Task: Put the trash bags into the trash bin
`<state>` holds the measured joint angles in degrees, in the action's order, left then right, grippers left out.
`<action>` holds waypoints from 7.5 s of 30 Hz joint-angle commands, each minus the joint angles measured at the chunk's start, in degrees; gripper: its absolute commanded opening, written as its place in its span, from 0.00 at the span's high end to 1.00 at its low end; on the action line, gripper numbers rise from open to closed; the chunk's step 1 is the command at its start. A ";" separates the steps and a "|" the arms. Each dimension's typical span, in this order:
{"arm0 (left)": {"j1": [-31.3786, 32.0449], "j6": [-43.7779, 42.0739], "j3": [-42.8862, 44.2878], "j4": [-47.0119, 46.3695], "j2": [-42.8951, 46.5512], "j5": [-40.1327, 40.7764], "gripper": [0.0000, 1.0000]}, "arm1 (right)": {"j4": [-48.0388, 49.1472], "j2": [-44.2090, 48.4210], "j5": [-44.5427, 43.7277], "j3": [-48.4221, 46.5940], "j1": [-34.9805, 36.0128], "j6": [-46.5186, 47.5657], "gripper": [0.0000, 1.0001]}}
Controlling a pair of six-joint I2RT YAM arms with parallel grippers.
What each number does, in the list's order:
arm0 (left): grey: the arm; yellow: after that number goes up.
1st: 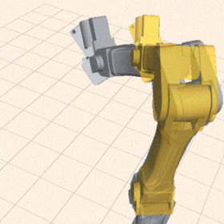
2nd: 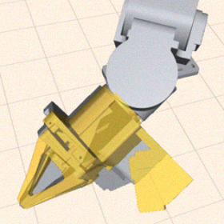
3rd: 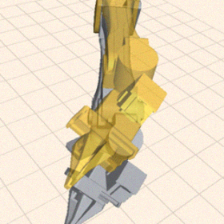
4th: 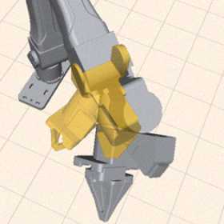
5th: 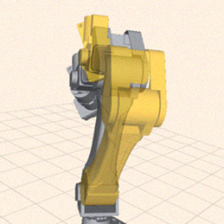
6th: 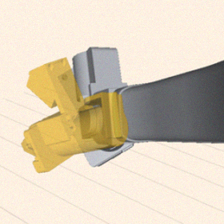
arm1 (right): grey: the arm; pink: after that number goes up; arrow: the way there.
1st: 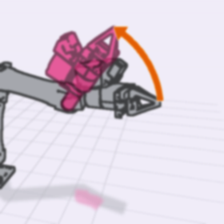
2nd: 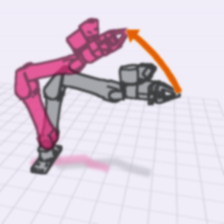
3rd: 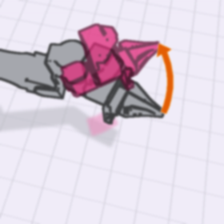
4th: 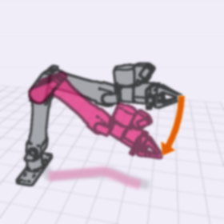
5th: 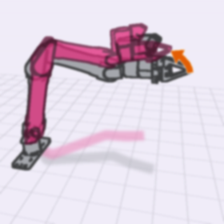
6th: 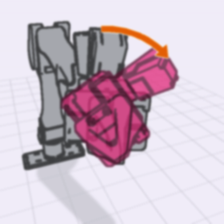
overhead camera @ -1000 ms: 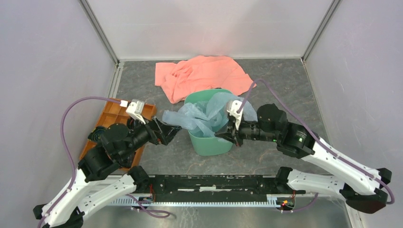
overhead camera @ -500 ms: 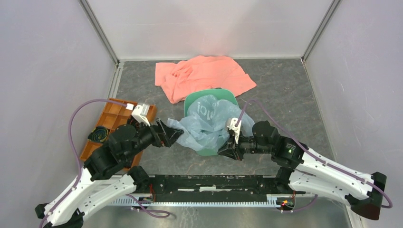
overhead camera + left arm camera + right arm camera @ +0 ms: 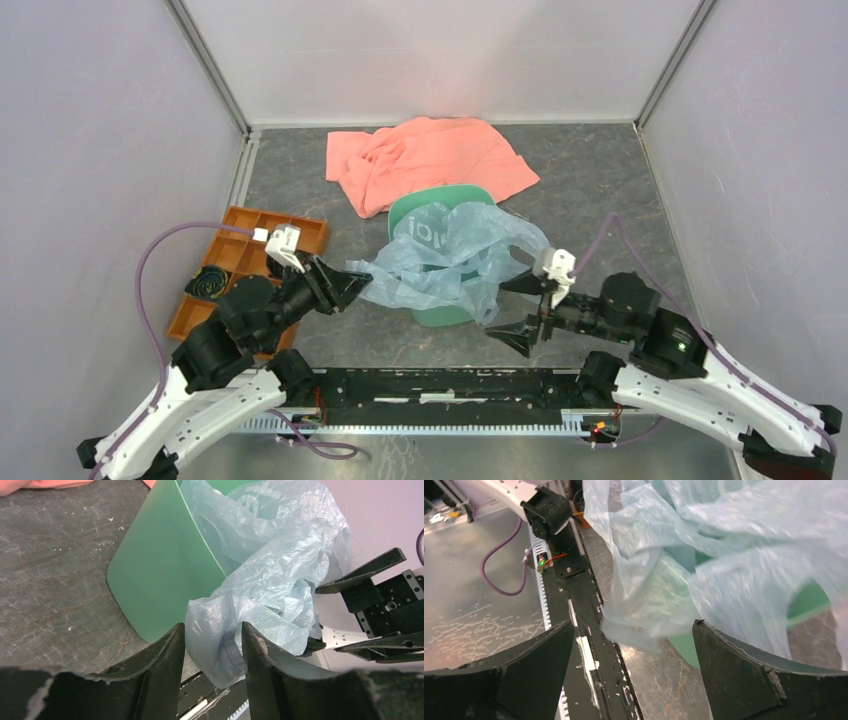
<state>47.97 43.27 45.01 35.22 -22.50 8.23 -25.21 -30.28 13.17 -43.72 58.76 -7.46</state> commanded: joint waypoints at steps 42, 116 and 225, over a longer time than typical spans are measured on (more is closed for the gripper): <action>-0.17 1.42 -1.03 3.09 2.93 2.14 0.98 | 14.59 14.04 -53.04 14.04 0.06 -20.66 0.99; -0.17 13.81 -3.54 -0.42 6.82 -4.71 0.54 | 7.52 18.20 -54.40 12.43 0.40 -30.40 0.53; -1.79 -16.98 13.92 14.89 -15.94 7.85 0.07 | -3.76 -15.09 -41.29 -17.23 0.51 13.52 0.02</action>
<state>46.35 33.69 57.23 50.76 -35.27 14.06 -32.82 -42.15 -22.22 -58.48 59.20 3.40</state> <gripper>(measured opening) 0.948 0.979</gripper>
